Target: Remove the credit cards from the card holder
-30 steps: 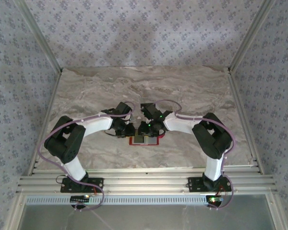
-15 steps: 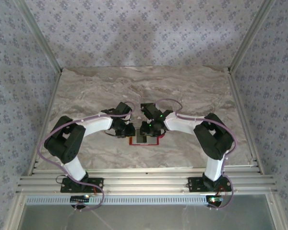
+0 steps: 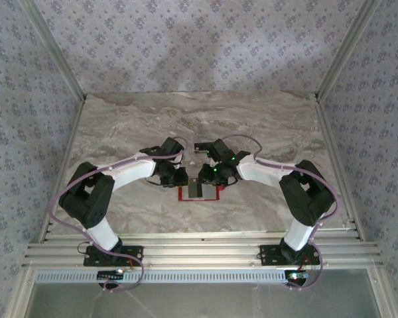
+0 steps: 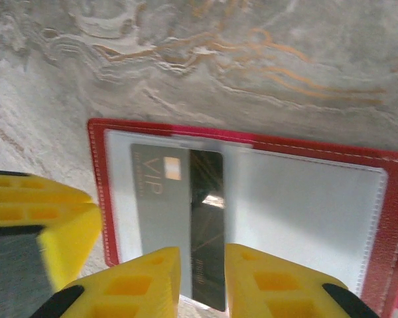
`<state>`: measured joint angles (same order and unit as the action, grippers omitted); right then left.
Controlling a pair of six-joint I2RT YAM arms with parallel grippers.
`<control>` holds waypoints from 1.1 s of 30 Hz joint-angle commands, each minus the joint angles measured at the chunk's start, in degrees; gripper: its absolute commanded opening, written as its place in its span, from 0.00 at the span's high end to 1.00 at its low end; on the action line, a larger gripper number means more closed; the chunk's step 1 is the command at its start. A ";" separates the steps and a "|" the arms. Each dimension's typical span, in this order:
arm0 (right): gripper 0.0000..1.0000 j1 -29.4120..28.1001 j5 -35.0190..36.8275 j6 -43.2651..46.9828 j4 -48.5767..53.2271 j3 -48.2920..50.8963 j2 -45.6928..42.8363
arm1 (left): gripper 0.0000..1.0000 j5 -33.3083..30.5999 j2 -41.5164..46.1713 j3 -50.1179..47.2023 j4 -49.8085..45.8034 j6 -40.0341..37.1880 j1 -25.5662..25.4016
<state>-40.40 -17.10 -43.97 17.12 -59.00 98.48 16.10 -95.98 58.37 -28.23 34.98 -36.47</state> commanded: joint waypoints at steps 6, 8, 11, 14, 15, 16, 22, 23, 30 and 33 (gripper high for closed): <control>0.76 1.29 -4.89 1.39 -3.65 1.26 2.11 | 0.85 -0.62 -2.11 2.23 -1.81 -0.62 -1.17; 0.76 1.44 -5.60 1.74 -4.04 1.26 2.80 | 0.85 -0.80 -3.16 2.04 -1.66 -0.92 -1.20; 0.77 1.79 -6.07 2.10 -3.98 1.34 3.52 | 0.86 -1.46 -4.53 1.89 -1.88 -1.38 -1.26; 0.77 2.21 -6.43 2.64 -4.09 1.67 4.12 | 0.85 -2.20 -5.21 1.44 -2.30 -1.74 -1.32; 0.78 2.38 -6.61 2.79 -4.06 1.78 4.33 | 0.86 -2.30 -5.26 1.34 -2.44 -1.80 -1.24; 0.78 2.49 -7.08 2.99 -4.32 1.87 4.61 | 0.86 -2.39 -5.35 1.10 -2.53 -1.87 -1.25; 0.78 2.96 -9.04 3.43 -5.95 2.42 5.50 | 0.87 -2.48 -5.53 0.74 -2.86 -1.94 -1.24; 0.79 2.88 -9.30 3.36 -6.33 2.57 5.66 | 0.87 -2.52 -5.62 0.77 -2.88 -1.94 -1.30; 0.79 3.10 -11.90 2.30 -9.71 3.89 6.71 | 0.88 -2.54 -5.79 0.96 -3.31 -1.87 -1.56; 0.79 3.10 -12.89 1.92 -10.72 4.30 7.31 | 0.89 -2.84 -6.12 0.96 -3.54 -1.93 -1.71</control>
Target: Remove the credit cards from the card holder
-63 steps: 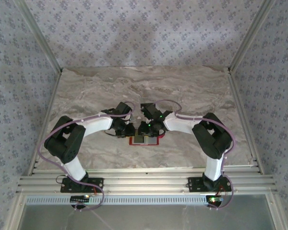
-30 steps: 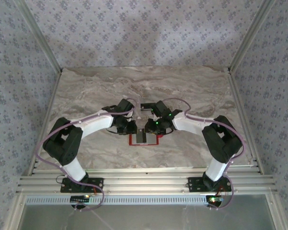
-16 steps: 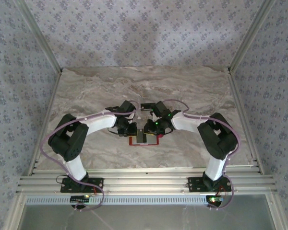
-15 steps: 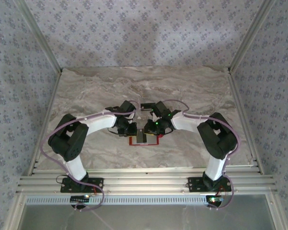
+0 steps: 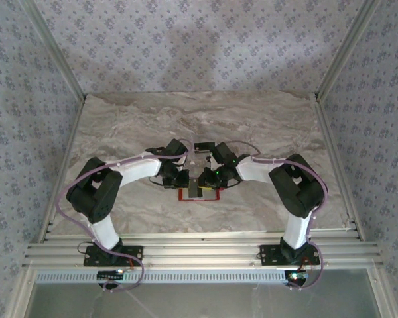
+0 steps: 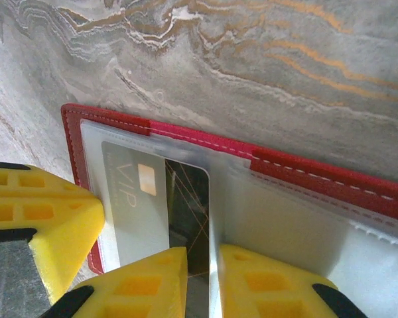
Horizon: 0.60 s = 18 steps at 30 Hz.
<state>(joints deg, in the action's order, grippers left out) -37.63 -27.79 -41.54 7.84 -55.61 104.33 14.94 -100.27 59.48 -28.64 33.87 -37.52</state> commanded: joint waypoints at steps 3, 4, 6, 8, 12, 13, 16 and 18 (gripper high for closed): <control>0.79 0.39 -3.32 -1.15 -3.07 1.49 1.58 | 0.90 -1.85 -2.38 -0.02 -3.58 -0.91 -0.69; 0.80 0.42 -3.68 -1.39 -3.61 1.68 1.58 | 0.90 -1.91 -2.47 -0.02 -3.68 -0.91 -0.78; 0.80 0.50 -4.28 -1.95 -4.60 2.02 1.19 | 0.90 -2.02 -2.48 -0.17 -3.68 -0.82 -0.82; 0.81 0.45 -4.31 -2.30 -4.95 2.23 0.58 | 0.90 -2.15 -2.65 -0.21 -3.79 -0.82 -0.83; 0.85 0.51 -3.98 -2.30 -4.59 2.40 -0.59 | 0.91 -2.37 -2.91 -0.21 -4.03 -0.74 -0.91; 0.86 0.51 -3.95 -2.23 -4.64 2.49 -0.92 | 0.91 -2.46 -2.92 -0.26 -4.04 -0.73 -0.98; 0.88 0.47 -3.93 -2.41 -4.85 2.71 -1.41 | 0.91 -2.47 -3.00 -0.21 -4.07 -0.73 -0.94; 0.90 0.47 -3.52 -2.43 -4.40 2.70 -1.66 | 0.91 -2.46 -3.01 -0.16 -4.16 -0.79 -0.98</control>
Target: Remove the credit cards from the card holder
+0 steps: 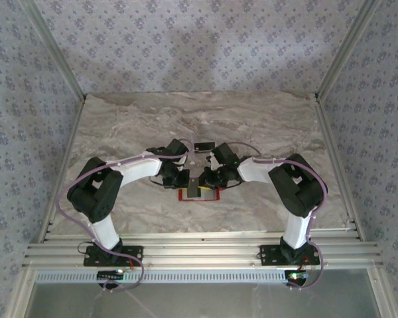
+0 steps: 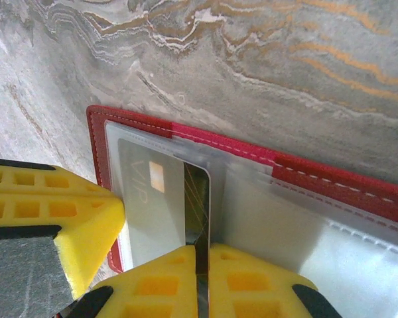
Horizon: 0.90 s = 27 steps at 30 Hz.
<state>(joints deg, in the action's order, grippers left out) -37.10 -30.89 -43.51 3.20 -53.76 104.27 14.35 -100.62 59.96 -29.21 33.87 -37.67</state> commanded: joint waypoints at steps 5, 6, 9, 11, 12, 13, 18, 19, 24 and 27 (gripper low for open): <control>0.94 0.33 1.98 0.69 2.66 0.96 -2.48 | 0.91 -1.95 -2.48 -0.64 -3.62 -0.74 -0.82; 0.95 0.52 2.32 0.91 2.92 1.23 -2.76 | 0.91 -1.90 -2.48 -0.64 -3.61 -0.73 -0.80; 0.96 1.39 2.97 1.05 3.62 2.27 -3.61 | 0.90 -1.96 -2.35 -0.64 -3.71 -0.73 -0.80; 0.97 2.02 3.29 1.00 3.62 3.19 -4.72 | 0.90 -2.17 -2.22 -0.64 -3.78 -0.78 -0.79; 0.97 2.14 3.49 1.08 3.73 3.45 -5.29 | 0.90 -2.22 -2.13 -0.64 -3.76 -0.73 -0.82; 0.98 2.36 3.65 1.35 4.12 3.70 -5.92 | 0.90 -2.31 -2.04 -0.64 -3.88 -0.65 -0.78; 0.99 2.93 5.52 2.96 7.53 4.19 -9.20 | 0.85 -1.71 -1.01 -0.99 -3.32 -0.12 -0.82; 0.99 3.01 5.80 3.22 8.03 4.39 -9.92 | 0.85 -1.61 -0.62 -0.93 -3.31 0.07 -0.82; 1.00 3.49 6.65 4.28 9.76 4.71 -13.77 | 0.83 -1.08 1.07 -0.42 -3.57 0.47 -0.80; 1.00 3.53 7.81 5.48 11.93 3.94 -15.73 | 0.80 -1.08 2.12 0.04 -3.77 0.66 -0.86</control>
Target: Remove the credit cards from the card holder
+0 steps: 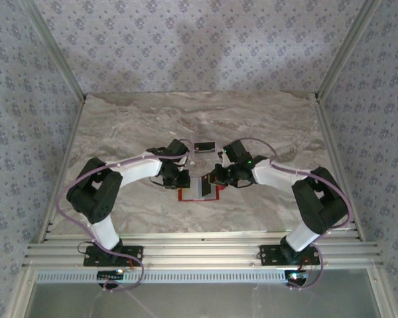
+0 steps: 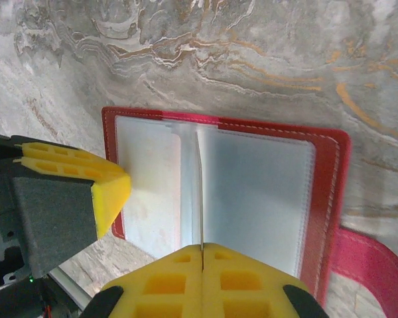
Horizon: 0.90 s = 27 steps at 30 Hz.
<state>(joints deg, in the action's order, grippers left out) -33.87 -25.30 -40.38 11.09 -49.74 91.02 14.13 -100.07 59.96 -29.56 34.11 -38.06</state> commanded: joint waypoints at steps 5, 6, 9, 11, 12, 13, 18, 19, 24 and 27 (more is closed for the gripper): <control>1.00 0.87 5.57 6.97 10.02 -3.44 -4.20 | 0.75 -1.22 3.43 1.37 -3.90 0.60 -0.46; 1.00 1.03 6.22 8.20 11.27 -4.36 -4.27 | 0.74 -1.31 3.90 1.50 -3.92 0.67 -0.44; 1.00 1.26 8.02 15.02 14.10 -7.09 -4.68 | 0.74 -1.80 5.04 1.88 -3.98 0.70 -0.43; 1.00 1.30 9.26 21.57 16.95 -10.19 -4.01 | 0.74 -2.17 5.81 1.83 -3.94 0.70 -0.25; 1.00 1.23 9.61 24.83 18.44 -11.85 -3.45 | 0.74 -2.26 6.19 1.75 -3.89 0.67 -0.17; 1.00 1.17 10.80 28.04 19.98 -13.72 -2.82 | 0.74 -2.46 6.59 1.48 -3.92 0.70 0.08; 1.00 1.46 10.89 41.90 26.07 -22.52 0.92 | 0.74 -2.83 8.07 -0.33 -3.69 0.30 1.49; 1.00 1.48 11.74 46.82 27.30 -24.55 1.86 | 0.74 -2.79 8.37 -0.90 -3.58 0.35 2.03; 1.00 0.69 15.92 63.27 30.45 -30.34 5.53 | 0.73 -2.24 9.99 -3.85 -2.19 0.71 4.24; 1.00 0.88 16.70 71.79 30.88 -32.83 7.83 | 0.74 -2.02 10.55 -5.23 -1.90 0.63 5.29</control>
<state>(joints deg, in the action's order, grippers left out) -32.91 -11.09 17.82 38.20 -79.88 96.88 12.29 -91.55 55.75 -31.31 34.26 -33.41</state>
